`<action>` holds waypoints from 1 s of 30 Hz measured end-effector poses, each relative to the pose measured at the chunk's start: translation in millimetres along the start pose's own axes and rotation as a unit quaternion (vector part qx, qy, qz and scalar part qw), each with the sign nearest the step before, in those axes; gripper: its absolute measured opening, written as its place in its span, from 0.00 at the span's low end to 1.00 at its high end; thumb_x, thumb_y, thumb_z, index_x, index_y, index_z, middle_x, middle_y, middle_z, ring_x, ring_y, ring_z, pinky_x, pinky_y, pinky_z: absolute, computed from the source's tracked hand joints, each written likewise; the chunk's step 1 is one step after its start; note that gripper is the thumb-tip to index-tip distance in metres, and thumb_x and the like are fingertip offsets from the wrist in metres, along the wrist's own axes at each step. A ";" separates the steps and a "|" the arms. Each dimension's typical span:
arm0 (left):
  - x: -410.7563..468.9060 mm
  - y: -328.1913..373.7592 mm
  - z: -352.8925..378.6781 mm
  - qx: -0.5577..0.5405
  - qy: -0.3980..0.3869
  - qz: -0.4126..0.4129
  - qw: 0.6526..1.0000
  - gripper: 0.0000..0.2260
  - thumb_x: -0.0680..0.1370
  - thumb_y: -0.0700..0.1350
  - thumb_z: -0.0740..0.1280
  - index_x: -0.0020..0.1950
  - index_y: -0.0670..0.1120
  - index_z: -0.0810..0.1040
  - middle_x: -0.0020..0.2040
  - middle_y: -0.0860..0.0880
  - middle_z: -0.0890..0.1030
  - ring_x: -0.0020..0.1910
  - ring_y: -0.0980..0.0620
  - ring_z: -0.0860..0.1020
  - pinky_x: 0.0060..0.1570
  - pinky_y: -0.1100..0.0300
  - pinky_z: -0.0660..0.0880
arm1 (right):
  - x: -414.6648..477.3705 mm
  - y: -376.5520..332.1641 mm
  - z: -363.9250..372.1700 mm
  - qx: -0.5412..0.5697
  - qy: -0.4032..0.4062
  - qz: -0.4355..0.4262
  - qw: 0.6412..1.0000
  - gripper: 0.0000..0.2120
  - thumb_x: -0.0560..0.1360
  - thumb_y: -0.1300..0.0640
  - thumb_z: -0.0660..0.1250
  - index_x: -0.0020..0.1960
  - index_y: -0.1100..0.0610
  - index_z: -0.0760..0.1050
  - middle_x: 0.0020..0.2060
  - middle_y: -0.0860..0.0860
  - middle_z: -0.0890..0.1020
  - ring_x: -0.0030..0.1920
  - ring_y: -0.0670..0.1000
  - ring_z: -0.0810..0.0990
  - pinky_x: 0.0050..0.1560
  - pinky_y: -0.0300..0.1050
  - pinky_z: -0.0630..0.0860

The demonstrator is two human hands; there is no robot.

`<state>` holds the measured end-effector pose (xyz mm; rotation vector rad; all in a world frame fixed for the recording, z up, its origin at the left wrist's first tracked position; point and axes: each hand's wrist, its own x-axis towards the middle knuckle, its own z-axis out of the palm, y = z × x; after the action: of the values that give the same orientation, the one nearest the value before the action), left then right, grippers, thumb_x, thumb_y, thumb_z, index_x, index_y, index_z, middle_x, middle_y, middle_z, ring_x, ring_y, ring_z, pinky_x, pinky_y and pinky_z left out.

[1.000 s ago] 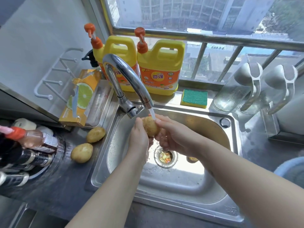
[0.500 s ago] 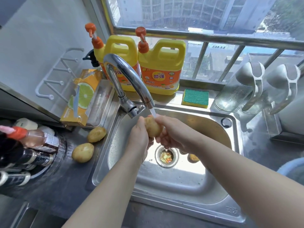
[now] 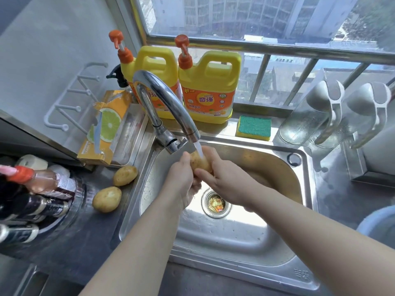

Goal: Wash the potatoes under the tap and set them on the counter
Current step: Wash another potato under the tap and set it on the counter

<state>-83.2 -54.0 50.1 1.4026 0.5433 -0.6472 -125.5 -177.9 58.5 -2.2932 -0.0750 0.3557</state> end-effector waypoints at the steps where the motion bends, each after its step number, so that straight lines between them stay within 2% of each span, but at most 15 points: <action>1: -1.9 -1.1 2.3 -0.009 0.001 0.006 1.000 0.19 0.86 0.51 0.51 0.44 0.44 0.75 0.24 0.50 0.67 0.19 0.57 0.62 0.22 0.64 0.63 | 0.7 -1.3 2.0 0.019 0.019 0.012 1.000 0.20 0.82 0.44 0.58 0.71 0.44 0.59 0.44 0.53 0.84 0.43 0.56 0.81 0.48 0.54 0.77; 5: -9.7 -12.4 12.2 -0.051 -0.024 0.041 0.998 0.20 0.87 0.48 0.50 0.48 0.44 0.79 0.27 0.51 0.69 0.23 0.57 0.62 0.28 0.61 0.61 | 9.4 0.5 8.4 0.174 0.117 0.081 0.974 0.14 0.83 0.43 0.55 0.58 0.47 0.75 0.44 0.48 0.84 0.46 0.51 0.81 0.50 0.52 0.77; 8: -10.8 -22.1 14.2 -0.033 -0.061 0.092 0.993 0.16 0.87 0.49 0.53 0.63 0.43 0.76 0.32 0.50 0.69 0.26 0.57 0.64 0.29 0.64 0.65 | 11.3 5.9 2.4 0.278 0.123 0.111 0.946 0.18 0.86 0.50 0.53 0.54 0.58 0.80 0.28 0.44 0.78 0.28 0.41 0.74 0.30 0.35 0.69; 10: -6.7 -26.5 13.9 0.012 -0.068 0.125 0.990 0.19 0.83 0.52 0.60 0.70 0.43 0.70 0.35 0.45 0.72 0.28 0.51 0.70 0.32 0.58 0.72 | 9.4 5.6 -1.7 0.336 0.110 0.126 0.927 0.19 0.87 0.53 0.52 0.54 0.60 0.80 0.24 0.44 0.75 0.22 0.40 0.69 0.23 0.33 0.65; 11: -5.7 -27.6 14.3 0.040 -0.068 0.135 0.988 0.25 0.79 0.55 0.64 0.72 0.44 0.67 0.41 0.39 0.77 0.33 0.42 0.76 0.39 0.49 0.77 | 8.8 4.3 -2.9 0.347 0.109 0.128 0.923 0.20 0.87 0.53 0.52 0.54 0.60 0.80 0.24 0.45 0.75 0.21 0.41 0.69 0.22 0.34 0.64; 12: -5.2 -28.5 14.1 0.062 -0.064 0.139 0.986 0.31 0.75 0.58 0.68 0.74 0.46 0.65 0.51 0.34 0.79 0.45 0.34 0.79 0.50 0.40 0.78 | 8.8 3.7 -3.2 0.344 0.114 0.124 0.924 0.20 0.87 0.53 0.51 0.52 0.59 0.80 0.24 0.45 0.75 0.21 0.41 0.69 0.22 0.34 0.64; 13: -5.3 -28.9 13.6 0.069 -0.058 0.142 0.986 0.35 0.72 0.60 0.69 0.74 0.47 0.65 0.60 0.34 0.79 0.56 0.33 0.78 0.56 0.37 0.76 | 8.5 2.7 -3.1 0.330 0.122 0.116 0.929 0.20 0.87 0.53 0.51 0.50 0.57 0.80 0.25 0.45 0.76 0.23 0.41 0.70 0.24 0.33 0.65; 14: -7.4 -28.3 13.7 0.061 -0.049 0.145 0.986 0.37 0.70 0.61 0.70 0.74 0.47 0.66 0.63 0.36 0.78 0.61 0.35 0.78 0.56 0.39 0.76 | 7.9 2.5 -2.3 0.309 0.128 0.106 0.937 0.20 0.87 0.53 0.51 0.49 0.56 0.80 0.27 0.45 0.76 0.24 0.41 0.71 0.25 0.32 0.66; 16: -7.2 -27.0 14.8 0.015 -0.018 0.148 0.989 0.35 0.67 0.60 0.71 0.70 0.46 0.71 0.60 0.41 0.81 0.56 0.43 0.82 0.48 0.52 0.79 | 5.5 2.5 0.8 0.266 0.126 0.082 0.952 0.19 0.87 0.53 0.51 0.53 0.56 0.80 0.30 0.45 0.78 0.28 0.42 0.73 0.31 0.35 0.69; 19: -5.9 -25.6 17.4 -0.072 0.029 0.132 0.988 0.18 0.69 0.51 0.69 0.58 0.48 0.77 0.50 0.43 0.83 0.44 0.50 0.81 0.36 0.59 0.77 | 0.3 0.1 10.5 0.233 0.071 0.052 0.968 0.16 0.86 0.49 0.51 0.67 0.49 0.73 0.45 0.42 0.80 0.38 0.39 0.76 0.42 0.37 0.70; 21: -2.6 -24.7 15.7 -0.083 0.054 0.123 0.987 0.10 0.75 0.50 0.66 0.54 0.49 0.78 0.49 0.45 0.83 0.45 0.50 0.82 0.37 0.57 0.79 | -3.3 -2.2 15.9 0.223 0.024 0.048 0.973 0.20 0.85 0.44 0.52 0.76 0.45 0.62 0.58 0.43 0.79 0.49 0.40 0.79 0.52 0.41 0.73; 22: -0.8 -23.8 14.1 -0.075 0.069 0.112 0.988 0.10 0.77 0.52 0.64 0.53 0.50 0.79 0.51 0.46 0.84 0.48 0.49 0.83 0.43 0.53 0.81 | -5.2 -2.8 16.7 0.208 0.012 0.052 0.977 0.23 0.85 0.43 0.53 0.78 0.44 0.57 0.62 0.45 0.79 0.55 0.44 0.79 0.57 0.44 0.73; 24: 1.1 -23.4 10.6 -0.063 0.087 0.088 0.990 0.15 0.77 0.58 0.61 0.54 0.52 0.81 0.54 0.45 0.85 0.53 0.47 0.84 0.50 0.49 0.81 | -8.0 -5.2 14.3 0.174 0.008 0.055 0.983 0.26 0.84 0.44 0.56 0.79 0.44 0.53 0.61 0.48 0.80 0.57 0.49 0.80 0.58 0.45 0.73; 28: -4.7 -23.4 10.4 -0.092 0.065 0.040 0.993 0.16 0.85 0.51 0.55 0.58 0.43 0.79 0.48 0.42 0.84 0.44 0.48 0.84 0.31 0.62 0.78 | -3.5 -4.9 11.1 0.145 0.027 0.048 0.988 0.26 0.81 0.44 0.63 0.75 0.43 0.59 0.55 0.47 0.82 0.50 0.48 0.81 0.53 0.45 0.75; 30: -8.2 -23.4 9.5 -0.103 0.039 0.037 0.993 0.16 0.85 0.49 0.56 0.59 0.42 0.79 0.46 0.42 0.84 0.42 0.48 0.83 0.33 0.61 0.78 | 1.4 -0.8 11.1 0.148 0.036 0.065 0.986 0.24 0.78 0.42 0.65 0.71 0.42 0.63 0.53 0.47 0.82 0.51 0.49 0.82 0.56 0.48 0.77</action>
<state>-105.7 -63.9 40.1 1.2504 0.6006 -0.4648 -127.1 -169.2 51.7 -2.0174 0.1550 0.3274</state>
